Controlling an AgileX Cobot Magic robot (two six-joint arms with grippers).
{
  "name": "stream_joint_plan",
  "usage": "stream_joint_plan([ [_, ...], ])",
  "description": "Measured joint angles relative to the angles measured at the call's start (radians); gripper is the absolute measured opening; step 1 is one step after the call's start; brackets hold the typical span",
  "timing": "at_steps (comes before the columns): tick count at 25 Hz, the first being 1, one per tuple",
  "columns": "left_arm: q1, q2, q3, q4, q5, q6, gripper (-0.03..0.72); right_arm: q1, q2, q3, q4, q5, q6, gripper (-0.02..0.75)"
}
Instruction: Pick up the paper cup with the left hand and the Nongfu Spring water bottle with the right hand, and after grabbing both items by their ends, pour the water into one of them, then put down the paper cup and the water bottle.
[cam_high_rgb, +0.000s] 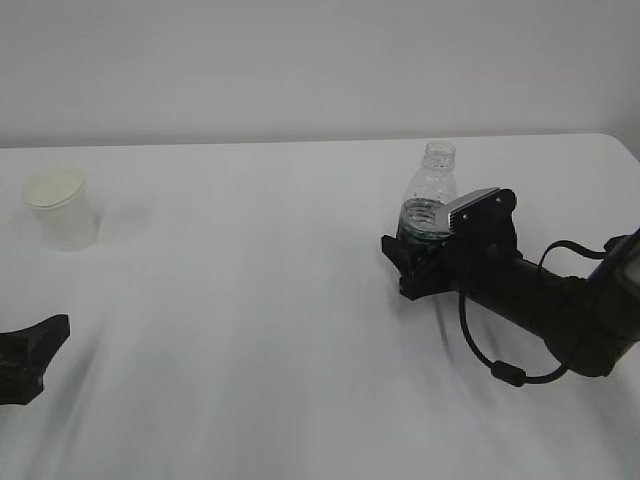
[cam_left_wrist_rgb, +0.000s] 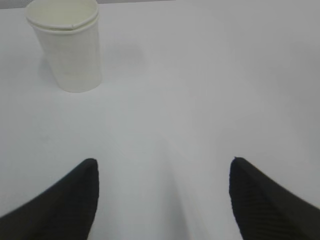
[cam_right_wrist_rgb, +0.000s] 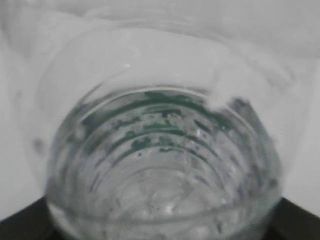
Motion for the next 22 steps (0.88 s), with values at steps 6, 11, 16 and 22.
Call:
stream_joint_plan([
  [6, 0.0, 0.0, 0.0, 0.0, 0.0, 0.0, 0.586, 0.0, 0.0, 0.0, -0.005, 0.0, 0.0, 0.488],
  [11, 0.0, 0.0, 0.0, 0.0, 0.0, 0.0, 0.586, 0.0, 0.0, 0.0, -0.008, 0.0, 0.0, 0.488],
  [16, 0.0, 0.0, 0.0, -0.002, 0.0, 0.0, 0.586, 0.0, -0.009, 0.0, -0.035, 0.016, 0.0, 0.487],
  [22, 0.0, 0.0, 0.0, -0.004, 0.0, 0.0, 0.586, 0.0, -0.034, 0.0, -0.059, 0.037, 0.002, 0.486],
])
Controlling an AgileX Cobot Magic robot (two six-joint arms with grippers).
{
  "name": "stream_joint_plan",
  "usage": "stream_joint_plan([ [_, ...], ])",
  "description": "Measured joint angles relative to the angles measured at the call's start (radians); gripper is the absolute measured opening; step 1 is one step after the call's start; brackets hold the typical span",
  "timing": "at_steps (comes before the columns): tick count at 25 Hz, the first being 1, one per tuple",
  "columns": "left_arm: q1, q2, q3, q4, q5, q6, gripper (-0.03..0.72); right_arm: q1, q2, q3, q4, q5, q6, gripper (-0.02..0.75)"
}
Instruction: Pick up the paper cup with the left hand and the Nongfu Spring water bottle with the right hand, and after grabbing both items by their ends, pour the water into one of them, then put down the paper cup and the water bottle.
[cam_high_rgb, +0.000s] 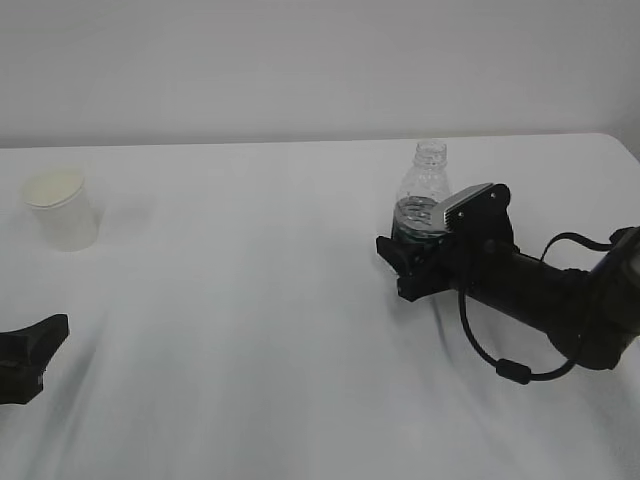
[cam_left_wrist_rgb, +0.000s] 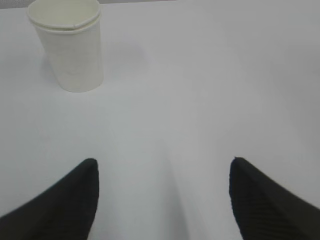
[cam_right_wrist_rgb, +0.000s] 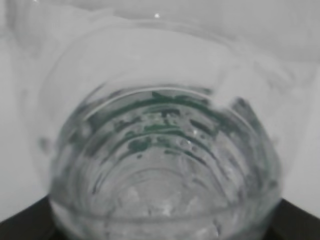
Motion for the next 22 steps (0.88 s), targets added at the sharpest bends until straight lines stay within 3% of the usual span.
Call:
stream_joint_plan([
  [12, 0.0, 0.0, -0.002, -0.034, 0.0, 0.012, 0.581, 0.0, -0.078, 0.0, -0.027, 0.009, 0.0, 0.484],
  [22, 0.0, 0.043, -0.078, -0.094, 0.0, 0.053, 0.58, 0.0, -0.081, 0.004, -0.049, 0.045, 0.0, 0.484],
])
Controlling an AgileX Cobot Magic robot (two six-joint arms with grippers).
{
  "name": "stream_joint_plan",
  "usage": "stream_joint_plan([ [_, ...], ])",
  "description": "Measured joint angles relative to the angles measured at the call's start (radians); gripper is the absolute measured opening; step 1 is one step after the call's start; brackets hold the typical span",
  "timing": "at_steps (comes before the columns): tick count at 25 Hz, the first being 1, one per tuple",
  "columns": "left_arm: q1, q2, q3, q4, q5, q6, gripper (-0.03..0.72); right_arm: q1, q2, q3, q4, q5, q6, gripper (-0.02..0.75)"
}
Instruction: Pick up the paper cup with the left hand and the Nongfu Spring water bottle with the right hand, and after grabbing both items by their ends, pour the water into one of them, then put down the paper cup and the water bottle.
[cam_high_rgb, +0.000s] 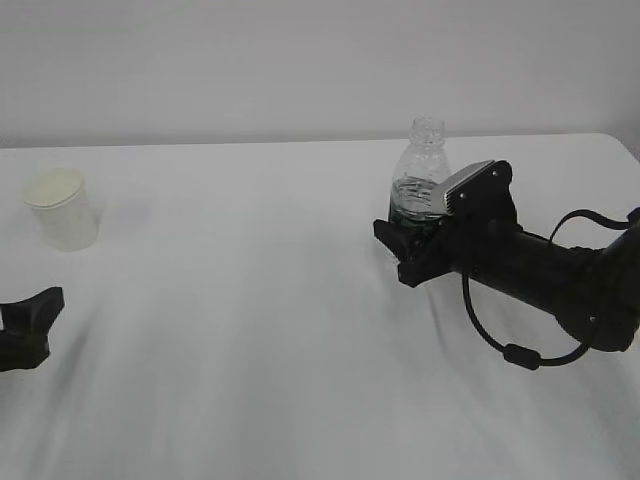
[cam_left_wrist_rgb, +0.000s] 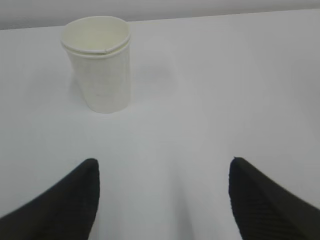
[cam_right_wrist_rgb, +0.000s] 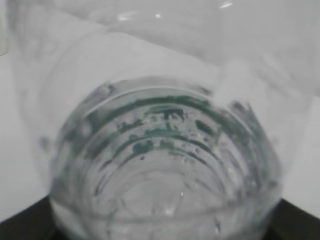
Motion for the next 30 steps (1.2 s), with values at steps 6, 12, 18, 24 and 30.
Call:
stream_joint_plan([
  [6, 0.015, 0.078, -0.053, -0.004, 0.0, 0.006, 0.58, 0.0, -0.002, 0.0, 0.0, 0.002, 0.0, 0.484],
  [12, 0.093, 0.125, -0.102, 0.027, -0.001, 0.008, 0.58, 0.0, -0.002, 0.0, 0.0, 0.002, 0.0, 0.484],
  [18, 0.195, 0.154, -0.131, 0.158, -0.001, 0.008, 0.58, 0.0, -0.002, 0.0, -0.006, 0.002, 0.0, 0.484],
  [24, 0.285, 0.18, -0.175, 0.299, -0.001, -0.015, 0.579, 0.0, -0.002, 0.0, -0.016, 0.002, 0.0, 0.484],
  [30, 0.317, 0.196, -0.244, 0.377, -0.001, -0.023, 0.577, 0.0, -0.002, 0.0, -0.037, 0.002, 0.0, 0.484],
])
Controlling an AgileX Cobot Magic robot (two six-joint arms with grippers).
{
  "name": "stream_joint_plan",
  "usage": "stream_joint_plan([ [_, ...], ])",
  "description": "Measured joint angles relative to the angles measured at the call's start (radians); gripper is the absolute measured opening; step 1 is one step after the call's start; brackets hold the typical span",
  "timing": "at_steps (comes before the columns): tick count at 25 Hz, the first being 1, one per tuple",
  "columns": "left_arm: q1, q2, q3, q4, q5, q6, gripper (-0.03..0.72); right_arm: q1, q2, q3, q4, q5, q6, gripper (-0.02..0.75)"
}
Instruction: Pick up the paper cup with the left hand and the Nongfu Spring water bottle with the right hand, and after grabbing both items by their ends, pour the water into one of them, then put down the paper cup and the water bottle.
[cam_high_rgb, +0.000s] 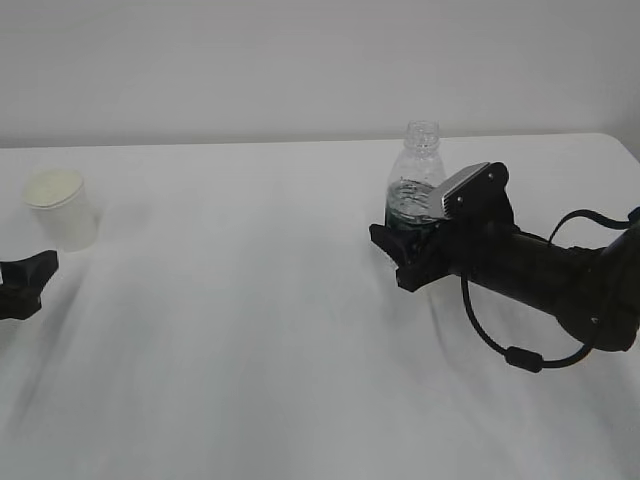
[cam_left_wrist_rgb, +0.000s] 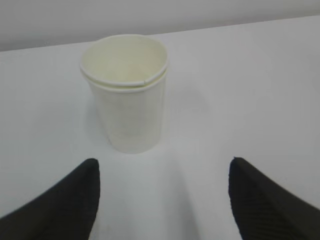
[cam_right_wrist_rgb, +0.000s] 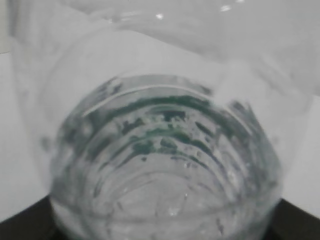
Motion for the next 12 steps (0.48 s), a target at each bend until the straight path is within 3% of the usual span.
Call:
stream_joint_plan([
  [12, 0.0, 0.115, -0.094, 0.011, 0.0, -0.004, 0.576, 0.0, 0.0, 0.0, -0.001, 0.002, 0.0, 0.484],
])
